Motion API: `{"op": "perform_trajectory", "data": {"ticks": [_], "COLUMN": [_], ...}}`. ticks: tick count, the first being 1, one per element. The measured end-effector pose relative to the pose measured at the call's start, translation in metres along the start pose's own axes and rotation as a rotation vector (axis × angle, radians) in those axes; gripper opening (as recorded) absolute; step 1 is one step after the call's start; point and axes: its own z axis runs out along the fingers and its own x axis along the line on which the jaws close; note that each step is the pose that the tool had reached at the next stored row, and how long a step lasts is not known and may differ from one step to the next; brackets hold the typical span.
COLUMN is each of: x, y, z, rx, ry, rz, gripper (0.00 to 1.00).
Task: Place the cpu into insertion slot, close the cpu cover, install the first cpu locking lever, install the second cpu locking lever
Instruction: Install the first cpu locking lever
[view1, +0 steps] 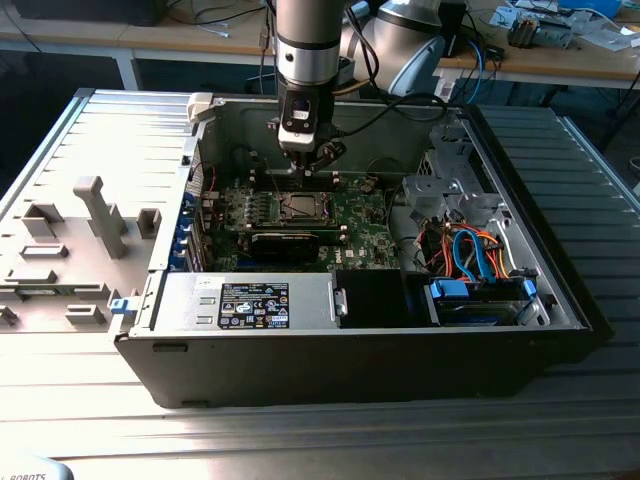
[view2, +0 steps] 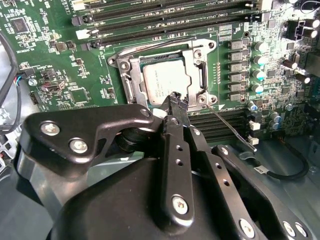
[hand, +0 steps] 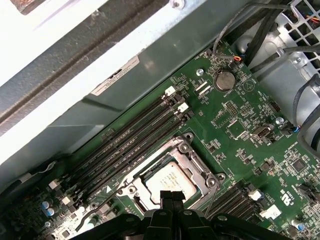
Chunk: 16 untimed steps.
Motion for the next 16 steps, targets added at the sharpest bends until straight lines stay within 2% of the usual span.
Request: {"op": "perform_trajectory", "data": {"ticks": [16], "x": [0.0], "y": [0.0], "z": [0.0], "rx": [-0.0006], "ry": [-0.0001], "rz": [-0.029], "gripper": [0.11]}}
